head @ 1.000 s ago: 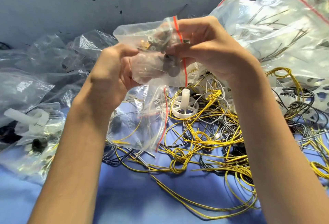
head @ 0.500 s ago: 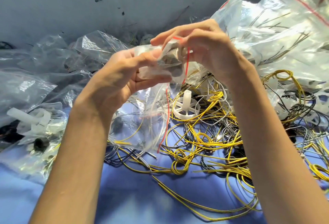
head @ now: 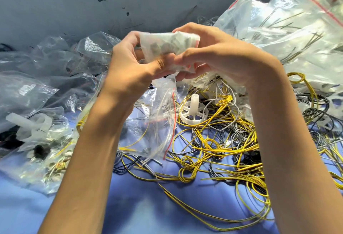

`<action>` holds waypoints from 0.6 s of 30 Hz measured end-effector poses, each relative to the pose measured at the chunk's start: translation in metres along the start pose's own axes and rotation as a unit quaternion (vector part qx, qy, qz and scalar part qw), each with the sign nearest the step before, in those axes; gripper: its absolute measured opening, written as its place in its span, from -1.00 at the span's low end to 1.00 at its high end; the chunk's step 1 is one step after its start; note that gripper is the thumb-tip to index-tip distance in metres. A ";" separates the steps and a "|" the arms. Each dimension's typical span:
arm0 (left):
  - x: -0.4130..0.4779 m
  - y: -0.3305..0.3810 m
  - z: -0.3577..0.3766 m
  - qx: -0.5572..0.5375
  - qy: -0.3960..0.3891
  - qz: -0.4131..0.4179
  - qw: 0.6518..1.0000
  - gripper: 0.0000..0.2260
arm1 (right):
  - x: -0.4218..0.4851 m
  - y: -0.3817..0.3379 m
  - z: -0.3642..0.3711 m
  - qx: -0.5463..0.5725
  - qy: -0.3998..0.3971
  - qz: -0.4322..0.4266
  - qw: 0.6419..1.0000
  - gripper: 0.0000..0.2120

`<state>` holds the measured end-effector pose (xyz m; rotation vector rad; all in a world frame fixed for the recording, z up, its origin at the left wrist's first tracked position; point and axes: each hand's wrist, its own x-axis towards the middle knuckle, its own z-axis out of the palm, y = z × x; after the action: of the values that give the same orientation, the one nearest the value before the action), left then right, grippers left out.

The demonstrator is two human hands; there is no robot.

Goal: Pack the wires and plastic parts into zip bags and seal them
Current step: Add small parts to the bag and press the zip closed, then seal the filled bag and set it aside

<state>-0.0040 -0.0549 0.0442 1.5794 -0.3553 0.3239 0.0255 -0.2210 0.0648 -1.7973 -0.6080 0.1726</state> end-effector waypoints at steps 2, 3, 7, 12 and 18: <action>0.001 -0.003 0.000 0.032 -0.010 -0.018 0.999 -0.58 | 0.000 0.000 -0.001 -0.022 0.013 0.002 1.000 -0.69; 0.002 -0.005 -0.001 0.060 -0.012 -0.036 0.997 -0.55 | 0.000 0.000 -0.001 -0.033 0.015 0.006 0.999 -0.68; 0.007 -0.017 -0.009 0.256 -0.041 -0.108 0.960 -0.59 | 0.002 0.003 -0.004 -0.093 0.021 0.029 0.995 -0.68; 0.009 -0.029 -0.017 0.550 -0.126 -0.131 0.815 -0.57 | -0.005 0.005 -0.012 -0.124 -0.011 0.038 0.991 -0.78; 0.006 -0.039 -0.013 0.584 -0.095 -0.122 0.797 -0.95 | -0.003 0.008 -0.004 -0.164 -0.080 0.055 0.982 -0.84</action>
<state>0.0174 -0.0404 0.0117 2.8693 -0.0598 0.1684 0.0271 -0.2280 0.0580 -2.1524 -0.6812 0.3092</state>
